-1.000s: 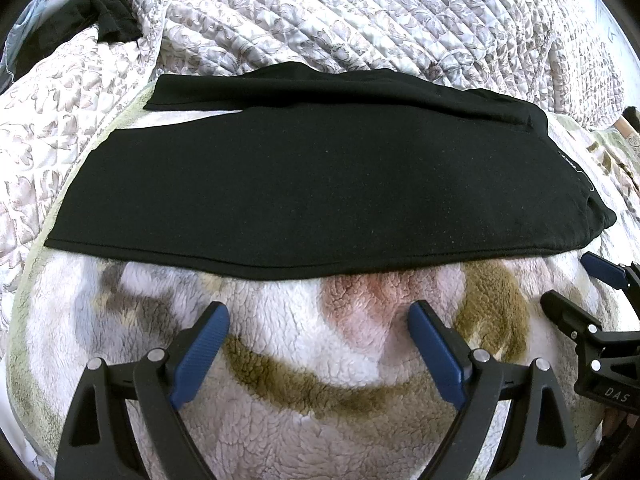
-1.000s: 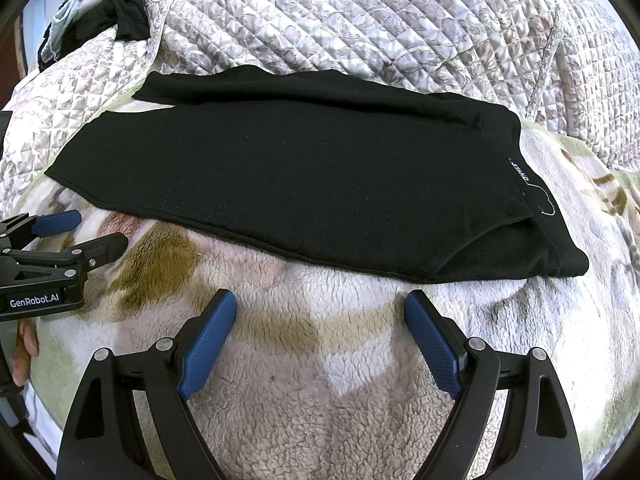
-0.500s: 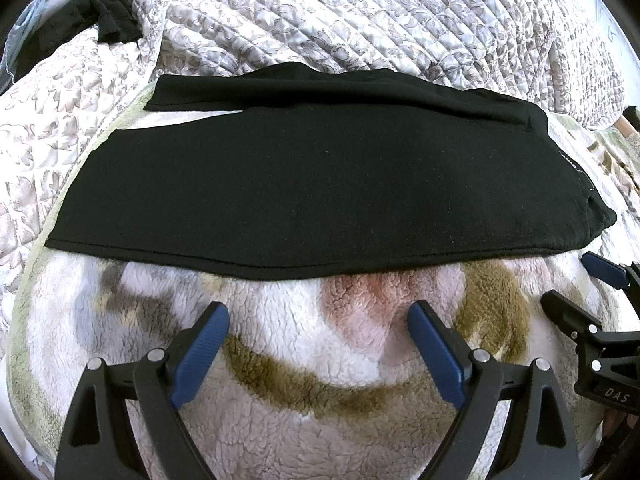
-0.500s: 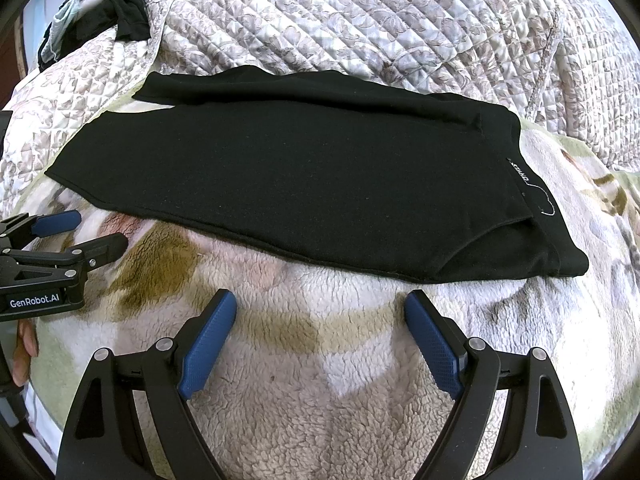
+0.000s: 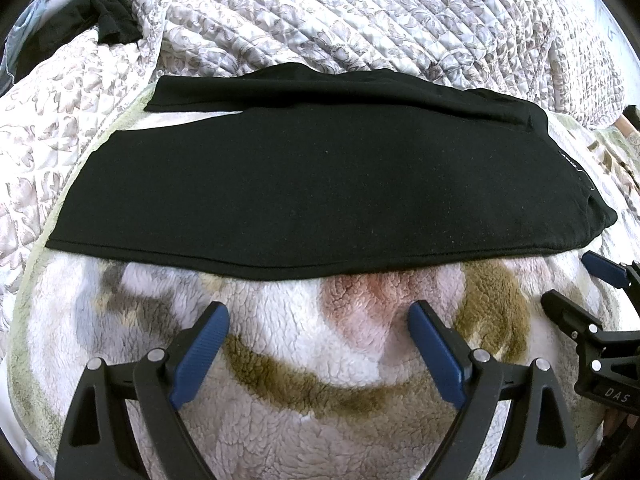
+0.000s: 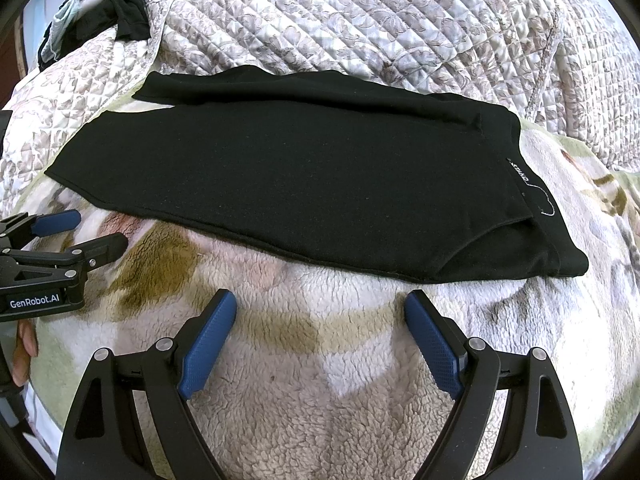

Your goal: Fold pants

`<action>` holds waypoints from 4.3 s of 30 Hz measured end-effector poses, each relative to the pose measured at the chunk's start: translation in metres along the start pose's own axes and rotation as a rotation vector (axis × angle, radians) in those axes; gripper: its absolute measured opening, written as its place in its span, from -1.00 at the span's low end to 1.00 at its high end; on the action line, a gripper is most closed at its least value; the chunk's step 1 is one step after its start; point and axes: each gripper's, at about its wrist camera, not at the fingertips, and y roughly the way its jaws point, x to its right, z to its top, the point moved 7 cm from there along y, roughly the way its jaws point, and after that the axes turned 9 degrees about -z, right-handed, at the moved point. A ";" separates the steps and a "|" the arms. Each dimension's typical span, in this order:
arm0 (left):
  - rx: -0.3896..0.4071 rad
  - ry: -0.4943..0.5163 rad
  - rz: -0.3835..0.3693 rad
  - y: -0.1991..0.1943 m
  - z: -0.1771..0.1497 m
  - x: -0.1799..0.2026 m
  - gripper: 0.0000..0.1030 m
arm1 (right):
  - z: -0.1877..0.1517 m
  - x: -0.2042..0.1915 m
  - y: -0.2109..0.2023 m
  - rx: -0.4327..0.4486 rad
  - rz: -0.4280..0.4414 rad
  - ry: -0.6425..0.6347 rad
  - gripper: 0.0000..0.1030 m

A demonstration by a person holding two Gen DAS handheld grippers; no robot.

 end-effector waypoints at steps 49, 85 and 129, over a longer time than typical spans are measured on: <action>0.002 0.003 0.002 0.000 -0.001 0.001 0.82 | 0.000 0.001 0.000 -0.004 0.003 0.002 0.68; -0.001 -0.004 -0.018 0.001 0.002 -0.002 0.82 | -0.003 0.002 -0.002 -0.017 0.067 -0.021 0.70; 0.248 -0.542 0.009 -0.012 0.045 -0.166 -0.92 | 0.024 0.169 0.047 0.000 0.177 0.811 -0.90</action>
